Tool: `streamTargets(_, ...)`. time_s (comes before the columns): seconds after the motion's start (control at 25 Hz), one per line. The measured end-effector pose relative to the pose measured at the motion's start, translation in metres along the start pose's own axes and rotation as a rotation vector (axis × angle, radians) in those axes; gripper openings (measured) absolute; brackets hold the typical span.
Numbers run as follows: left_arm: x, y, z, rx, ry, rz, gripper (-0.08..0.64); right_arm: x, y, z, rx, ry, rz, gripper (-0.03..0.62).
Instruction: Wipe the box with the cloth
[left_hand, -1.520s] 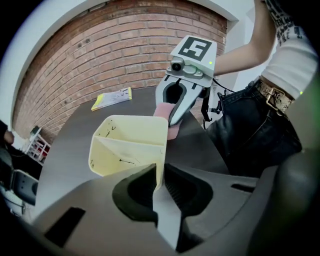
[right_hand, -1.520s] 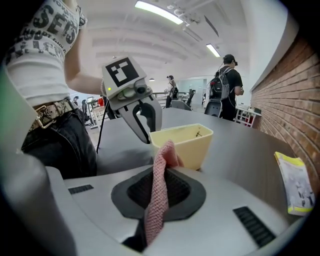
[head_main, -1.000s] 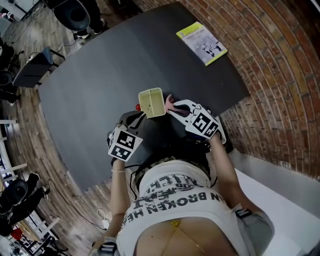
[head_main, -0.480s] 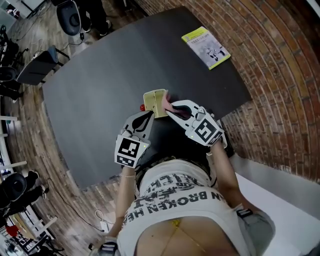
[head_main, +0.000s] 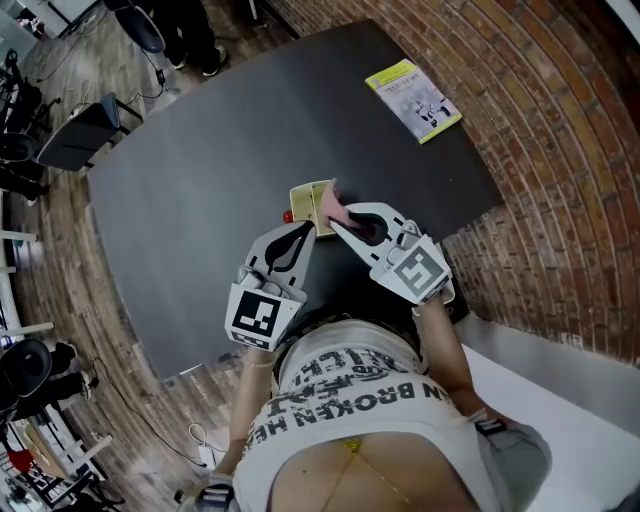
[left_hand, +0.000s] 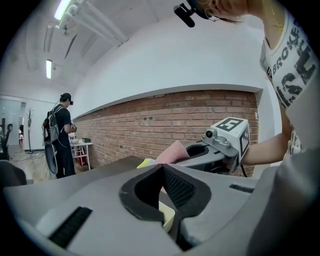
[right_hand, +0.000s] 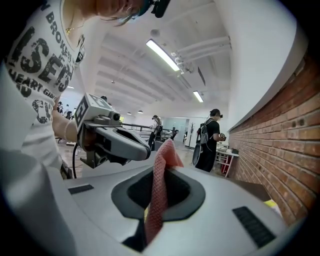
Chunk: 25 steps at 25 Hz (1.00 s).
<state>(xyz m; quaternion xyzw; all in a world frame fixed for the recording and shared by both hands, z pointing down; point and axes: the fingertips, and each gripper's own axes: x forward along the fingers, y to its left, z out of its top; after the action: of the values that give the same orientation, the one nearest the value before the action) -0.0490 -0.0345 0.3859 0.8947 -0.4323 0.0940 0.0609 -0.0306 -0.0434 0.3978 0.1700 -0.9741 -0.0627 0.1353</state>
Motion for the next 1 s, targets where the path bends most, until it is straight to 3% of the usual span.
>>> streamTargets(0.36, -0.011, -0.003, 0.015, 0.025, -0.044, 0.009, 0.006, -0.005, 0.003, 0.022, 0.065, -0.089, -0.019, 0.017)
streamTargets(1.0, -0.02, -0.003, 0.013, 0.033, -0.043, 0.012, 0.006, -0.004, 0.015, 0.032, 0.053, -0.085, -0.012, 0.017)
